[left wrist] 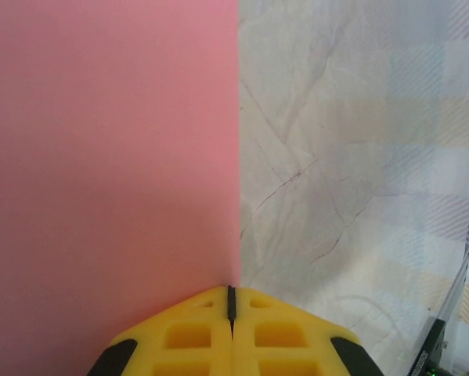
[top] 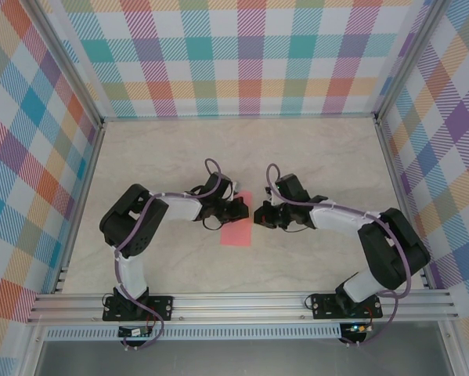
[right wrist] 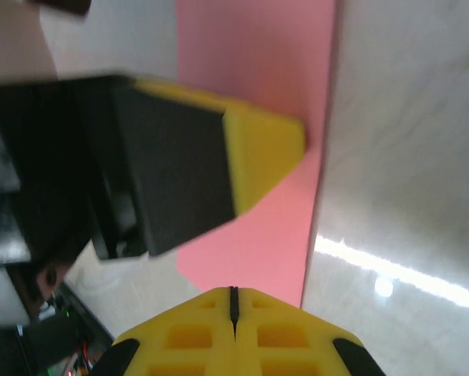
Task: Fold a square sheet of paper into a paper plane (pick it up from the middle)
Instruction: First fold in half a square sheet of paper at the center of the table.
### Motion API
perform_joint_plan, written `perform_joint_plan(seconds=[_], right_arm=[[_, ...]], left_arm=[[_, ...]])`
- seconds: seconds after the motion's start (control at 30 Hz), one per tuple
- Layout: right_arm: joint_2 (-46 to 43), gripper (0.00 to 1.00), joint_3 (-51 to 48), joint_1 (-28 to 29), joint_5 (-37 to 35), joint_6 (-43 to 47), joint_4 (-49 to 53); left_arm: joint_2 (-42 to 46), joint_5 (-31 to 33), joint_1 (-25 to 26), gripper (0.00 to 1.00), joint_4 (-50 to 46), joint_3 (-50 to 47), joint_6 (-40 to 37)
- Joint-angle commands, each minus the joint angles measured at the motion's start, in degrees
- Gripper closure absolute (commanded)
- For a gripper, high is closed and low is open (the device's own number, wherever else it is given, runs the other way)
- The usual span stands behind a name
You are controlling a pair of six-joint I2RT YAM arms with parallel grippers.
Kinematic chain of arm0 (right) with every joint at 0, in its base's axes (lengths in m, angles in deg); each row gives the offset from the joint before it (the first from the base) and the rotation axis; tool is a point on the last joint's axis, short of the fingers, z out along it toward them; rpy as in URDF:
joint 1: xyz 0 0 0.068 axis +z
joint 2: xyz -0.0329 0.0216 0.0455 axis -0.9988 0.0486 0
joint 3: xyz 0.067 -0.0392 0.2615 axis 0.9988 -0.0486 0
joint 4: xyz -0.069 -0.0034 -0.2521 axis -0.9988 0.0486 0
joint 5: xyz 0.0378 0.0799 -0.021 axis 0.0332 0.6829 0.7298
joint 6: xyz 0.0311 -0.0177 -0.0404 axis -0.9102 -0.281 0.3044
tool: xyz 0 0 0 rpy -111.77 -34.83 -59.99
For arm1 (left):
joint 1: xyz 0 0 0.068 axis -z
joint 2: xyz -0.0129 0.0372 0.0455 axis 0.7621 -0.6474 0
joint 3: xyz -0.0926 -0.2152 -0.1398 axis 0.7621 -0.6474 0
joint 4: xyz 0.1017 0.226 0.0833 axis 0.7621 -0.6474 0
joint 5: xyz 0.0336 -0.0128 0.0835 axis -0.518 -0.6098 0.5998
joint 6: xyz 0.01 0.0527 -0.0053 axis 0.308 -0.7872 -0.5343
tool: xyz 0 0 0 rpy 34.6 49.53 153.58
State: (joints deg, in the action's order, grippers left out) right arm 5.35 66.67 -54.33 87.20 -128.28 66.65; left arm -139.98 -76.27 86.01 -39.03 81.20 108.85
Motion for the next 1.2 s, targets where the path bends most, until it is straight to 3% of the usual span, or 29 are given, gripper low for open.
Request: perform_joint_plan(seconds=[0.0,0.4,1.17], right_arm=[[2.7,1.0,2.3,-0.9,-0.8,1.3,-0.9],[15.9,1.0,10.6,-1.6,8.0,4.1,-2.0],[23.2,1.0,13.7,-4.0,4.7,5.9,-0.6]], left_arm=[[5.8,1.9,0.6,1.0,-0.3,-1.1,3.3],[9.7,6.7,5.6,1.0,2.0,-10.3,11.4],[6.5,9.7,6.8,1.0,-9.4,-9.3,10.9]])
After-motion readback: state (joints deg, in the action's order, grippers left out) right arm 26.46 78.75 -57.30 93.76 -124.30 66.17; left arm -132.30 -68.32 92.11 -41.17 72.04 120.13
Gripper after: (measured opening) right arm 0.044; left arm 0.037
